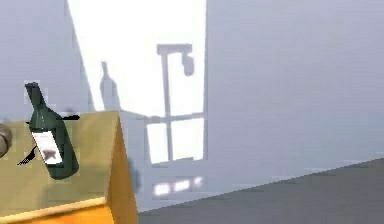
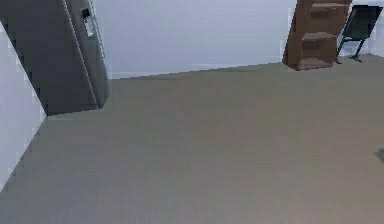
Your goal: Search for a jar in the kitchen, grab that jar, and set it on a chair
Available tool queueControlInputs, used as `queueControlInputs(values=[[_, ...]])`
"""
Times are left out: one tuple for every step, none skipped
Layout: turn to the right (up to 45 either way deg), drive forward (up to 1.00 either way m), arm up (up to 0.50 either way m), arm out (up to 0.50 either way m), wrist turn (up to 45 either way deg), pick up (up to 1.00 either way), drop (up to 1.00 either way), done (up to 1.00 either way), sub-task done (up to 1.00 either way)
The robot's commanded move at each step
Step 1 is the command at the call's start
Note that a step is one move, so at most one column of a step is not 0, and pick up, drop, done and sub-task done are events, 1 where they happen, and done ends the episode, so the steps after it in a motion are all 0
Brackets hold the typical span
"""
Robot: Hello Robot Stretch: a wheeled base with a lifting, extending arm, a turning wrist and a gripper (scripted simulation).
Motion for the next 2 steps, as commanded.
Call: queueControlInputs(values=[[0.0, 0.40, 0.00, 0.00, 0.0, 0.00, 0.00, 0.00, 0.00], [-12.0, 0.00, 0.00, 0.00, 0.0, 0.00, 0.00, 0.00, 0.00]])
